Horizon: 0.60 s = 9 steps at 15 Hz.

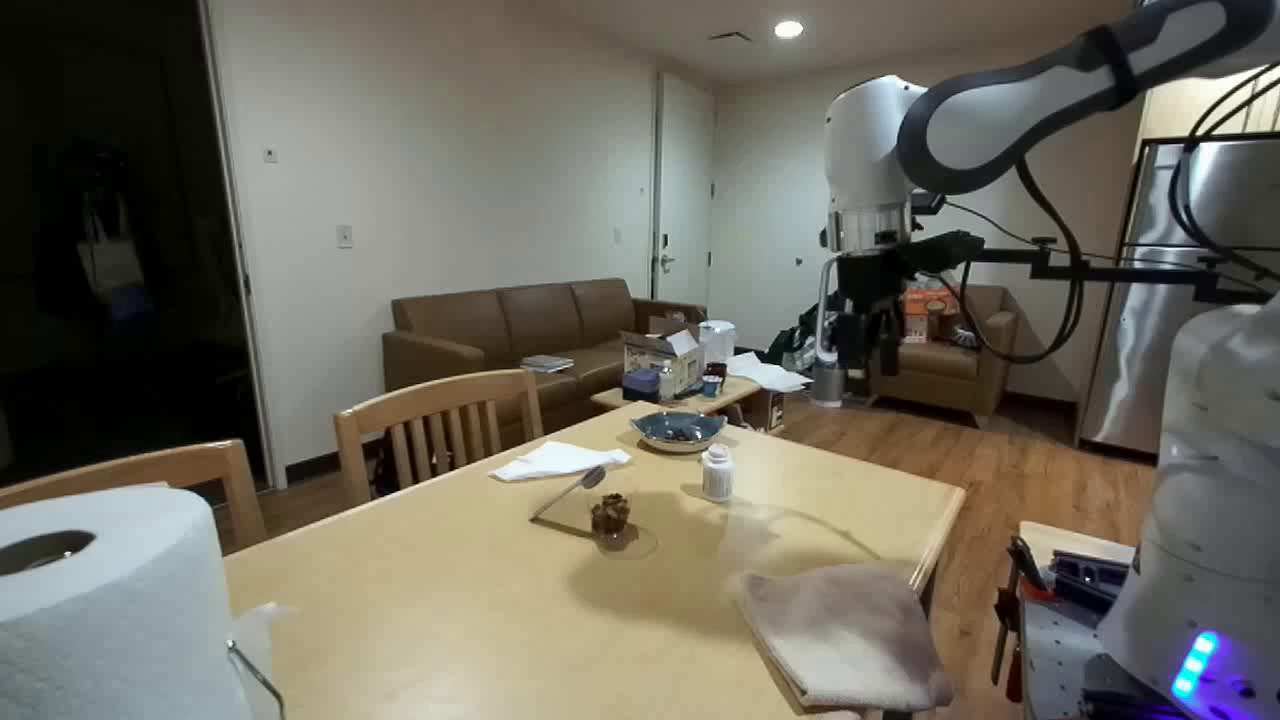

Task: Use the towel to wipe the table

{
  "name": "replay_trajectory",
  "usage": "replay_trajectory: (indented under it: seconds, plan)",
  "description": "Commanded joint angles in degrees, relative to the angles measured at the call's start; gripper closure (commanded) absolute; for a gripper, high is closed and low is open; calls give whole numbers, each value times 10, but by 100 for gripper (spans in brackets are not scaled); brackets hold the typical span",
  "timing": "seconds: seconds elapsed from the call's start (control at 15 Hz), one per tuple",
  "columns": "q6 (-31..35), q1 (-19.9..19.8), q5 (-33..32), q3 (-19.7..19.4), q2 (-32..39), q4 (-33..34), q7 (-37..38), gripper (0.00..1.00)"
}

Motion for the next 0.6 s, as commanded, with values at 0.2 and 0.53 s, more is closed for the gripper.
replay_trajectory:
  seconds: [0.2,0.53]
  plan:
    - [-1,6,-3,-6,1,1,3,0]
    - [16,9,0,-6,8,-4,-3,0]
